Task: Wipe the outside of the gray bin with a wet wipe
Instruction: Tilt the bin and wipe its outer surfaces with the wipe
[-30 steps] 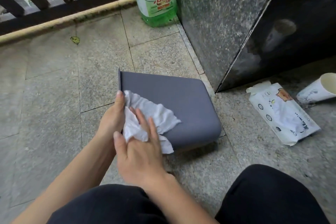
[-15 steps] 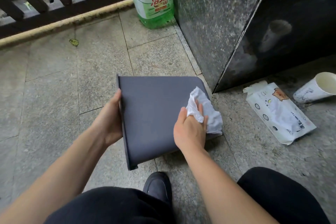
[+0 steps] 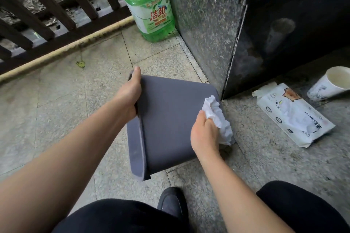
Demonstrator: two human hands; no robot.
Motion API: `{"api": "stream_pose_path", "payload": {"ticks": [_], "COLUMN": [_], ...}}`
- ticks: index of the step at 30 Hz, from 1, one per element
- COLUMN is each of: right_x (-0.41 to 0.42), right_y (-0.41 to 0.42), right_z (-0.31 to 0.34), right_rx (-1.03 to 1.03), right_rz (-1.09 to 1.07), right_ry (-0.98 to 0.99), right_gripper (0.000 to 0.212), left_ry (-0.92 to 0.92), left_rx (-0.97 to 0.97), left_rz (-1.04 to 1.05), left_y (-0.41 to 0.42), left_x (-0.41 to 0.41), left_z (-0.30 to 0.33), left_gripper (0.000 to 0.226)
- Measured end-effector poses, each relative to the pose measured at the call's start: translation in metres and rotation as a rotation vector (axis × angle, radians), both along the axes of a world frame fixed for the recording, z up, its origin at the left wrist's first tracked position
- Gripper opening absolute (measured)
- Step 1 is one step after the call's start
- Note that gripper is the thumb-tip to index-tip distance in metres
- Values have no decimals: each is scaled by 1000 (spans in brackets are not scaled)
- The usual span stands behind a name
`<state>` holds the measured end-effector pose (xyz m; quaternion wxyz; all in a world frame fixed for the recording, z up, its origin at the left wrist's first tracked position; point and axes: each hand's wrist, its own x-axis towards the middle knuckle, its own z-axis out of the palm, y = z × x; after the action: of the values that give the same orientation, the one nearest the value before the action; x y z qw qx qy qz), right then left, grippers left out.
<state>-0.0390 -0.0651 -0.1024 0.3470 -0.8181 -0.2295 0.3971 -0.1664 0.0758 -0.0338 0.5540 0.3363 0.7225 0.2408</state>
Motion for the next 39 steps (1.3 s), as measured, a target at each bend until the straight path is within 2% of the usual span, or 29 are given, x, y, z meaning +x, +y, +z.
{"api": "stream_pose_path", "payload": {"ticks": [2,4,6,8,10,14,17,19,22,25,28,33,37,39], "right_x": [8,22,35,46,54,61,61,60,60,57,49,38,35,30], "right_y": [12,23,27,28,24,19,21,22,22,24,22,10,1,1], "right_z": [15,29,38,46,54,60,63,62,55,54,52,39,24,22], "right_rx": [114,237,359,511,611,616,613,613,600,614,659,683,558,498], "right_rz": [-150,-251,-283,-294,-318,-369,-379,-381,-430,-433,-418,-413,-495,-432], "right_ry": [145,289,388,476,570,612,707,766,776,722,639,469,444,408], "right_gripper": [50,57,61,55,54,54,23,19,48,54,56,58,62,49], "left_ry": [-38,-88,-165,-234,-220,-183,-158,-181,-207,-267,-363,-304,-369,-401], "left_rx": [-2,27,76,120,173,248,291,296,301,258,130,-71,-19,-19], "left_rz": [-14,-53,-148,-290,-390,-516,-532,-513,-487,-467,-439,-223,-97,-68], "left_y": [-2,-5,-8,-11,-17,-26,-26,-27,-29,-31,-26,-19,-20,-20], "left_x": [-2,-7,-17,-32,-49,-73,-81,-85,-89,-90,-89,-89,-98,-103], "left_z": [2,4,6,6,2,-5,-7,-9,-12,-11,0,12,12,14], "left_gripper": [80,75,69,69,68,63,64,61,59,54,60,66,56,59]}}
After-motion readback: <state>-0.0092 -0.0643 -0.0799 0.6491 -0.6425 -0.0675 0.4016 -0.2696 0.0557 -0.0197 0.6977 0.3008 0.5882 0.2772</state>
